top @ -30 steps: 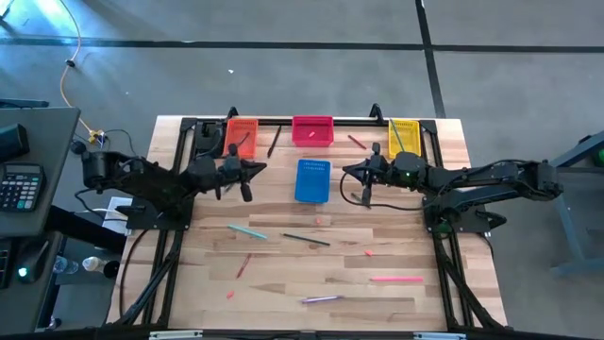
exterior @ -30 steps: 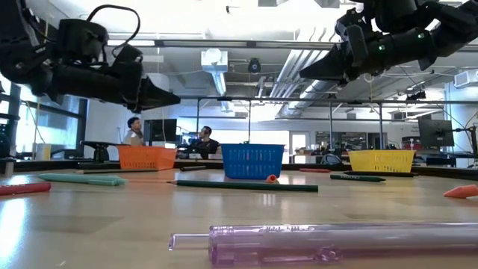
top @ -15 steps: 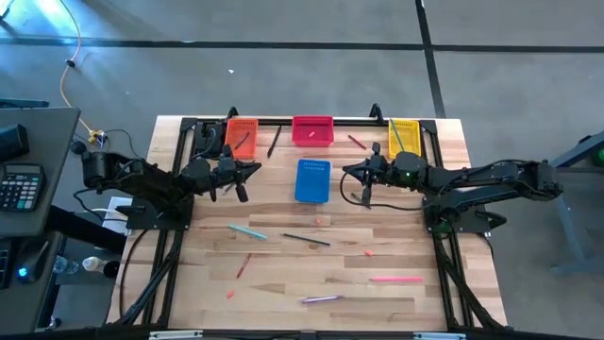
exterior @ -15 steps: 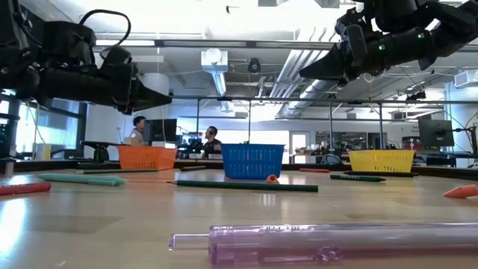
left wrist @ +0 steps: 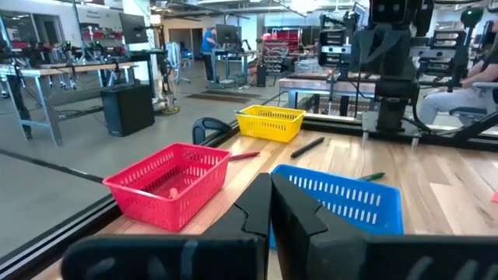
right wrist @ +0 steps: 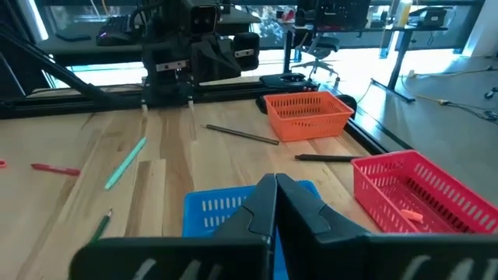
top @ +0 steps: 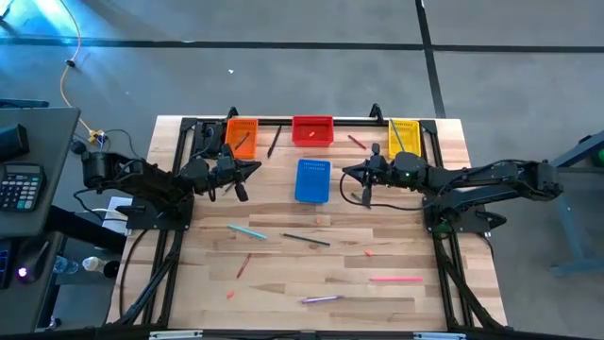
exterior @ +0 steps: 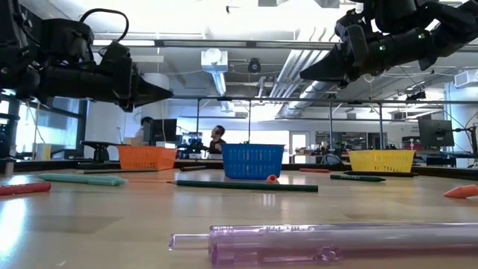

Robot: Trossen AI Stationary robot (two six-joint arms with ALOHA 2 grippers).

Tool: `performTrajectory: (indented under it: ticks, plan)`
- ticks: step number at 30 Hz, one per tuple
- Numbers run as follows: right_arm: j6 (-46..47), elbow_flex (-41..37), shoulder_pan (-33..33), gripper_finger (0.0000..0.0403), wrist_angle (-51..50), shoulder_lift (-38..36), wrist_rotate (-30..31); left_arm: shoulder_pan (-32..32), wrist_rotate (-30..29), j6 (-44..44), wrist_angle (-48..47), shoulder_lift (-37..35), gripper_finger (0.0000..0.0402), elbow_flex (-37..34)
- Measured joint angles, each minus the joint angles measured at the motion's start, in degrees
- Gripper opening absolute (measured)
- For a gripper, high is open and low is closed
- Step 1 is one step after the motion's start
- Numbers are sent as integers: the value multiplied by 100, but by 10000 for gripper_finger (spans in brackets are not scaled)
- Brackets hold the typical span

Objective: Sort crayons/erasers/pens/pencils in bins
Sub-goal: Put the black pen into the blue bin

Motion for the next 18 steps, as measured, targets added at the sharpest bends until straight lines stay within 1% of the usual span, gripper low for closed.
performTrajectory:
  ticks: [2,4,10,14,18]
  plan:
    - [2,0,-1,0,-48,0,11,0,0,0,0,0,0,0]
    - [18,91,0,0,-355,1,102,0,0,0,0,0,0,0]
    - [39,983,0,0,-2420,2,830,0,0,0,0,1,0,2]
    - [12,1579,-1,0,-3441,1,921,0,0,2,0,1,0,2]
    - [-3,1944,-2,0,-4046,0,919,0,-16,2,0,1,0,2]
